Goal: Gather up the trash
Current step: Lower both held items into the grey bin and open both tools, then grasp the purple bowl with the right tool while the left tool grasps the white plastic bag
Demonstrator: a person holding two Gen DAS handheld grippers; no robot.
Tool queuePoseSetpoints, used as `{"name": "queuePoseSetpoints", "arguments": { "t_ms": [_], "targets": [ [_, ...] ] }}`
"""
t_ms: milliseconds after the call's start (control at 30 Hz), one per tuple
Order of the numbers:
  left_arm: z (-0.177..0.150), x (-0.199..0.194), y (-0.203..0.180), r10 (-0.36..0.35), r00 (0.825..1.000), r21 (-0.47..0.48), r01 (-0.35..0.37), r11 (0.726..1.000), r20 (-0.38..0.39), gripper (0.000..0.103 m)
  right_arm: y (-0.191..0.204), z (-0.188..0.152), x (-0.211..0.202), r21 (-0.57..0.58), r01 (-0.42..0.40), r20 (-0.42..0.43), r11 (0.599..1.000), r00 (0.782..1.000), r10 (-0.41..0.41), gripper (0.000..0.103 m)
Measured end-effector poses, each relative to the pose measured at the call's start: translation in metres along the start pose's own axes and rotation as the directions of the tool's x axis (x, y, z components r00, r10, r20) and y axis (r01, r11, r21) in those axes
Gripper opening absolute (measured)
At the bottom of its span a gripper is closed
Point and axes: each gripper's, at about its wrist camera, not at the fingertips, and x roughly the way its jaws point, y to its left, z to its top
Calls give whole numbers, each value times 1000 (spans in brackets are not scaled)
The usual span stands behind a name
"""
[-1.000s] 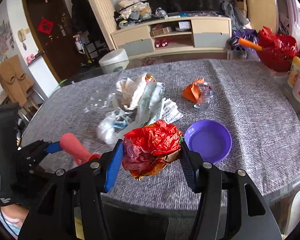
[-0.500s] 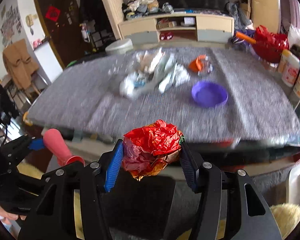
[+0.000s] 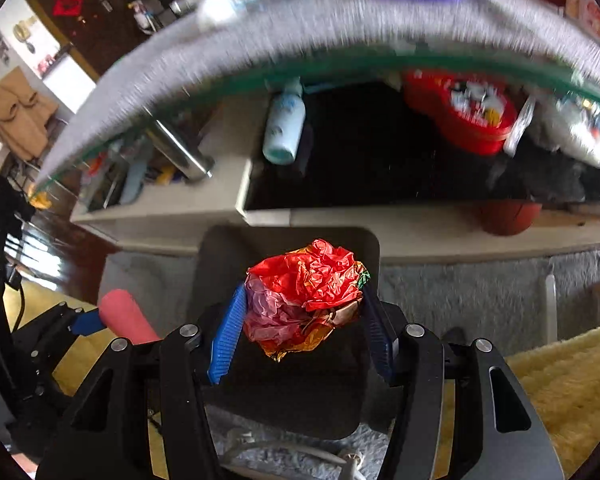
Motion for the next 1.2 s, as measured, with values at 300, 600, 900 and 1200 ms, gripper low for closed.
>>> {"name": "queuePoseSetpoints", "arguments": {
  "t_ms": [300, 600, 900, 1200],
  "targets": [
    [-4, 26, -2, -15, 996, 24, 17, 1000, -85, 85, 6, -6, 23, -40, 5, -49, 999, 999, -7, 62],
    [3, 20, -3, -9, 998, 38, 12, 999, -66, 95, -3, 3, 14, 4, 21, -22, 1000, 1000, -21, 82],
    [19, -13, 15, 28, 999, 0, -28, 1000, 24, 95, -28, 20, -28, 85, 42, 77, 996, 996, -48, 83],
    [56, -70, 28, 59, 985, -49, -51, 997, 160, 95, -45, 58, -99, 117, 100, 280, 988, 951, -130, 83]
  ]
}}
